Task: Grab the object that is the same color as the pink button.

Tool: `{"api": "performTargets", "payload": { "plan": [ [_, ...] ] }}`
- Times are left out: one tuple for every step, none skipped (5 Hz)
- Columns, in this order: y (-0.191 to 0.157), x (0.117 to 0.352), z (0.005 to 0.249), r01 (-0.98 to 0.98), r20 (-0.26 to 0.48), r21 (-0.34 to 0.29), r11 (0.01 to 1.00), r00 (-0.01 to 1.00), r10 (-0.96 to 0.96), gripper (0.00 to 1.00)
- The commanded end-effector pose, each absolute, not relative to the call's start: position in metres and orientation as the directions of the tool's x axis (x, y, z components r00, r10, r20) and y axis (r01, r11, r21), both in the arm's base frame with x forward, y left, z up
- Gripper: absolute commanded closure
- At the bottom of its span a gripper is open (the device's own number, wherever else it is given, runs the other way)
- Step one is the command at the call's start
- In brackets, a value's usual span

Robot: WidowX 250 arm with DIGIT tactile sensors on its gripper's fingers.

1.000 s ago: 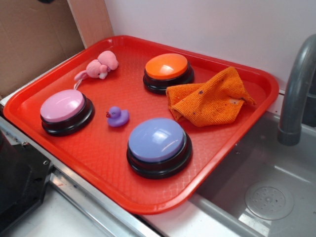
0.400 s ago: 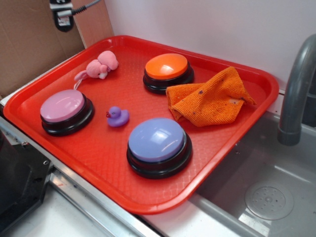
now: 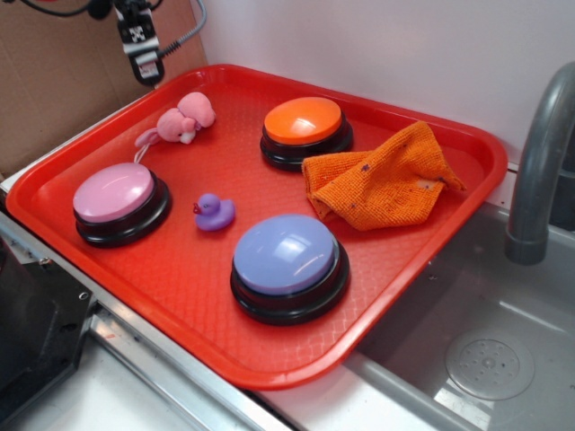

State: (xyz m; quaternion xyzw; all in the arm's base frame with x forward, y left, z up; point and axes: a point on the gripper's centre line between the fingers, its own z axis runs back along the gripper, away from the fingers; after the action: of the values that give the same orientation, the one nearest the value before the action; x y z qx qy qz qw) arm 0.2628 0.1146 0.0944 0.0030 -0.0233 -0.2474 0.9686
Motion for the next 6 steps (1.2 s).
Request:
{"api": "performTargets", "payload": {
  "plan": [
    [0.11, 0.276, 0.071, 0.506, -0.015, 0.057, 0.86, 0.862, -0.506, 0.0],
    [0.106, 0.284, 0.047, 0.514, -0.075, 0.017, 0.858, 0.856, -0.511, 0.0],
    [0.098, 0.288, 0.027, 0.527, -0.123, -0.002, 0.85, 0.843, -0.523, 0.0],
    [0.1, 0.287, 0.016, 0.507, -0.146, -0.017, 0.862, 0.851, -0.504, 1.0],
    [0.098, 0.285, 0.021, 0.492, -0.15, -0.002, 0.871, 0.861, -0.487, 1.0],
    [0.078, 0.271, 0.069, 0.483, -0.122, 0.025, 0.875, 0.87, -0.477, 1.0]
  ]
}}
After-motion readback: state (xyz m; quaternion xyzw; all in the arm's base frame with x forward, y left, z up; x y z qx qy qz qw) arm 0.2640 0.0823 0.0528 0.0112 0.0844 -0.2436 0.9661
